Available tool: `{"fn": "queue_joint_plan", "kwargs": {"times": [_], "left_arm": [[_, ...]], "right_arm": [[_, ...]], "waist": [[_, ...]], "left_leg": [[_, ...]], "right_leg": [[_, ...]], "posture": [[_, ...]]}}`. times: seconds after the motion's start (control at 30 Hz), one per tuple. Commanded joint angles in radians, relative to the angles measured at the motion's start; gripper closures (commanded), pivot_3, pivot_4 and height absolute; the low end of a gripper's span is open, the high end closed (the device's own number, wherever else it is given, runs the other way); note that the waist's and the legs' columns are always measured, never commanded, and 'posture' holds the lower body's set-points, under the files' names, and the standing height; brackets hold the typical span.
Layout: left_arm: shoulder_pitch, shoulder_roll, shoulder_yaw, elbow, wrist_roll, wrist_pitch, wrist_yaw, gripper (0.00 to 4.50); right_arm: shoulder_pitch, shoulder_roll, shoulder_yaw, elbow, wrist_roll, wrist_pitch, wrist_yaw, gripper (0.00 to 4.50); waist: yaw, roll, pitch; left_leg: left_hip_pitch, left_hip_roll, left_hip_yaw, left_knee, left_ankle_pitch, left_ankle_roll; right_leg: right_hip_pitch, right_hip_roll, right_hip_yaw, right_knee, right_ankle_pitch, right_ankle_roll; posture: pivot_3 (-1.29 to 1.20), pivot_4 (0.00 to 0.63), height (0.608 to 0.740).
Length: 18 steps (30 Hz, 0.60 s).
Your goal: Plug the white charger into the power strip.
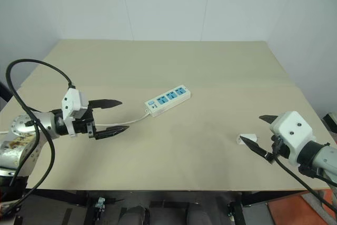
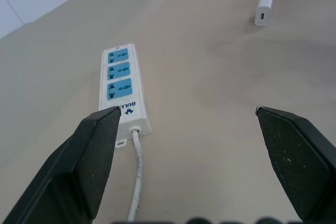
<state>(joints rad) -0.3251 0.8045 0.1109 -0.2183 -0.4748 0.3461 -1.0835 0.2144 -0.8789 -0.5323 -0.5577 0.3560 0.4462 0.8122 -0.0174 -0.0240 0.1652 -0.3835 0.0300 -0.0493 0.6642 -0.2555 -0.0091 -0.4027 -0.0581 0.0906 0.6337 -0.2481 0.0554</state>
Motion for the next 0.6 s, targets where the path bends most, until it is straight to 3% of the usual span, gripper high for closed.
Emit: {"fn": "queue_joint_plan", "kwargs": {"times": [0.03,0.33,0.6], "left_arm": [[-0.012,0.004,0.013,-0.010,-0.006,-0.015,-0.003,0.01],[-0.015,-0.010,0.020,0.000,-0.003,-0.017,0.019,0.01],[-0.262,-0.246,-0.075,0.277,0.157,-0.073,0.260,0.01]], "right_arm": [[-0.007,0.000,-0.040,-0.022,-0.005,-0.019,-0.010,0.00],[-0.011,0.002,-0.027,-0.017,-0.007,-0.025,-0.016,0.00],[-0.084,0.009,0.012,-0.010,-0.005,-0.029,-0.043,0.00]], "waist": [[0.000,0.000,0.000],[0.000,0.000,0.000],[0.009,0.000,0.000]], "left_leg": [[0.000,0.000,0.000,0.000,0.000,0.000],[0.000,0.000,0.000,0.000,0.000,0.000],[0.000,-0.002,-0.002,0.005,0.000,0.000]], "right_leg": [[0.000,0.000,0.000,0.000,0.000,0.000],[0.000,0.000,0.000,0.000,0.000,0.000],[0.002,0.000,-0.001,0.003,0.001,0.001]], "posture": [[0.00,0.150,0.740],[0.00,0.150,0.740],[0.00,0.150,0.740]]}}
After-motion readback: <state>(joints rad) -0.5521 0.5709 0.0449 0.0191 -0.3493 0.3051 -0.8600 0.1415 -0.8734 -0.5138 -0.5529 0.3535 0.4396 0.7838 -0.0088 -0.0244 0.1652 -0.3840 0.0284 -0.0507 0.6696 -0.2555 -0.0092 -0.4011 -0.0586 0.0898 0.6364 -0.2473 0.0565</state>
